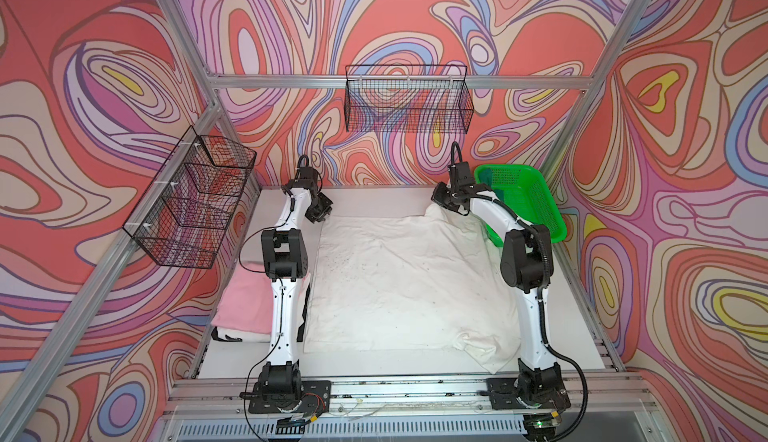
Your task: Fold and stack the t-shirts
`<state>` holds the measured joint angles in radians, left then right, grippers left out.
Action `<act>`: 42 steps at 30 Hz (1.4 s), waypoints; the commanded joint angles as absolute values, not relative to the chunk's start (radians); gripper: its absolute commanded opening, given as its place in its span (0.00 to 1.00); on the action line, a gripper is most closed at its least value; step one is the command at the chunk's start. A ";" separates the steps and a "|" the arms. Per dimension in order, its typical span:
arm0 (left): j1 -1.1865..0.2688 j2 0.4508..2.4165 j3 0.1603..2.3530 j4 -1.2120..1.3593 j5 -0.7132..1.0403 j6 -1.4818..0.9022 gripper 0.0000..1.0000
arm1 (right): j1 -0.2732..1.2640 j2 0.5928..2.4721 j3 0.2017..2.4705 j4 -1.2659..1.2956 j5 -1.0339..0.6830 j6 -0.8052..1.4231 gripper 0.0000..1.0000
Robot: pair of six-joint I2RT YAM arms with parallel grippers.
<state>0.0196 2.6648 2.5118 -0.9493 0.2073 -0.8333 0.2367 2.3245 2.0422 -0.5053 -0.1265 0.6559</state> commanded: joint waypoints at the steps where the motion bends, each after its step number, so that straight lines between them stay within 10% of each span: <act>1: 0.018 2.715 2.517 -1.005 0.201 -0.809 0.16 | 0.238 2.299 2.050 -0.505 -0.104 0.640 0.00; 6: 0.018 2.706 2.517 -0.998 0.210 -0.800 0.00 | 0.237 2.301 2.065 -0.522 -0.080 0.623 0.00; 42: 0.014 1.923 1.464 -0.218 0.169 -0.609 0.00 | 0.247 1.996 1.750 -0.651 0.282 0.565 0.00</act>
